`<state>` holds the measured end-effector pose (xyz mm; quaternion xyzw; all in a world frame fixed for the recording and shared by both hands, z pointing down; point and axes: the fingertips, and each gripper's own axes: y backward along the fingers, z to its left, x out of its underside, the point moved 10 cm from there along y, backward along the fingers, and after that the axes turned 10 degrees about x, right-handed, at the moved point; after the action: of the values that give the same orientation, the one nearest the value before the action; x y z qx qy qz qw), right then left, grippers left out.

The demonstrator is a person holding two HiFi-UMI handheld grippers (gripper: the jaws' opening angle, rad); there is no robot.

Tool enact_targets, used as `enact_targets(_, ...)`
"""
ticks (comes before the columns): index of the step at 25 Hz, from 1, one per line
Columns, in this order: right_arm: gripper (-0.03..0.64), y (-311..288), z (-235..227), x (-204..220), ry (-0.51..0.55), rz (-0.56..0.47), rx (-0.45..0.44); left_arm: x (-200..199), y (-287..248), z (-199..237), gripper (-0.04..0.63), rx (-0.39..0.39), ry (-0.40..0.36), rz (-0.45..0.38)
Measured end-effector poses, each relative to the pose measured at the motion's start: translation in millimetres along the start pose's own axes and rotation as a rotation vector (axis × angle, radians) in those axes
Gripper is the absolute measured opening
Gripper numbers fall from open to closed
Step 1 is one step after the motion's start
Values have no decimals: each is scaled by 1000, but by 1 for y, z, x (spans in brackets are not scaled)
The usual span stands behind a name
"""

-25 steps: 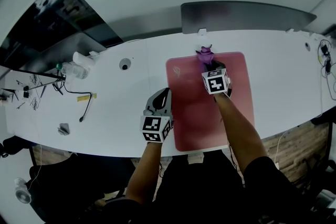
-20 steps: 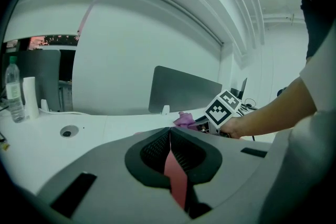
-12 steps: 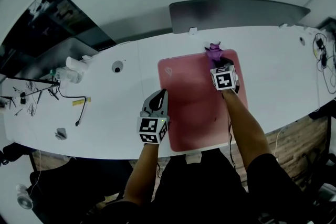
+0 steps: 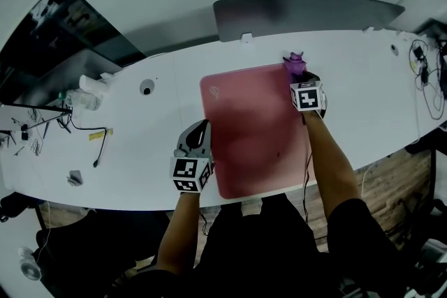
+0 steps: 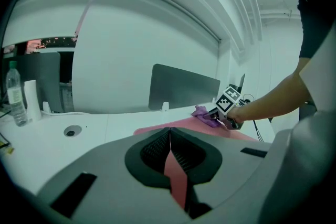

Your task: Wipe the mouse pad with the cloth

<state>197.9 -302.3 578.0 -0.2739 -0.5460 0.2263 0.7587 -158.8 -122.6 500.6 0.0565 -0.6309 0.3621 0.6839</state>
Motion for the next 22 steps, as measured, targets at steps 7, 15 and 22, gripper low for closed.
enact_targets(7,107,0,-23,5,-16,29,37,4,6,-1,21,-22,-1,6)
enact_targets(15,106,30,-10,-8,-42,-68,-24,9,10,-4,21,-49,5,8)
enact_targets(22,106,69,50,-11,-11,-111,-144,12,21,-4,21,-69,17,-1)
